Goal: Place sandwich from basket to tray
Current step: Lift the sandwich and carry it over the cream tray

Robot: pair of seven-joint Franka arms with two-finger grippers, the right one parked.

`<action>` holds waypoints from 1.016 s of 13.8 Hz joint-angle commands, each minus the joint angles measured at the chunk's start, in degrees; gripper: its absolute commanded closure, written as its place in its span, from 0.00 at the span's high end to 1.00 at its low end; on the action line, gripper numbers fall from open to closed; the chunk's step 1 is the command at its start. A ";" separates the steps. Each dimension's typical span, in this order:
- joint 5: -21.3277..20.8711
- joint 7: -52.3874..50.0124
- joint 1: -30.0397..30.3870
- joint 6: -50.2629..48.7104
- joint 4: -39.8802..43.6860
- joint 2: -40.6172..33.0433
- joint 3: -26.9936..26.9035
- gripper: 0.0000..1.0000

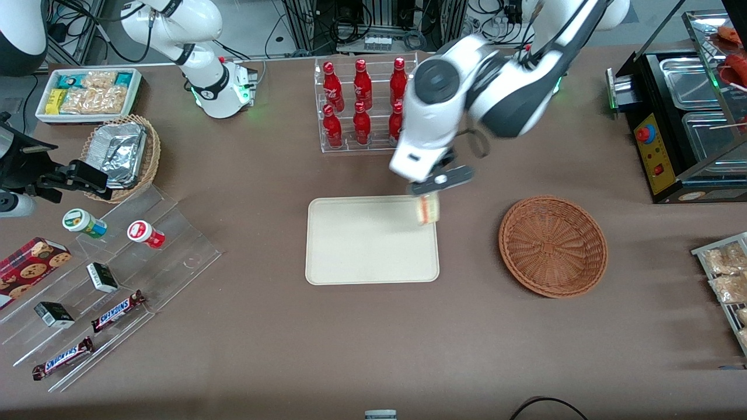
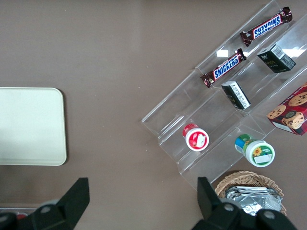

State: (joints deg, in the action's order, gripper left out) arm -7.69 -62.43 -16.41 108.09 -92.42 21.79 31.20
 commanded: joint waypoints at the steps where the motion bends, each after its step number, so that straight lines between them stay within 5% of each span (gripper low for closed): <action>1: -2.41 -0.41 -2.83 4.39 3.74 7.02 -0.35 0.00; 6: -12.60 -7.88 -5.47 12.75 4.36 14.76 -0.35 0.00; 14: -17.00 -8.76 -9.43 15.13 10.60 23.47 -0.62 0.00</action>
State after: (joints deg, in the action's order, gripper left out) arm -23.32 -69.63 -24.61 123.07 -84.40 43.45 31.09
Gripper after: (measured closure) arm 0.863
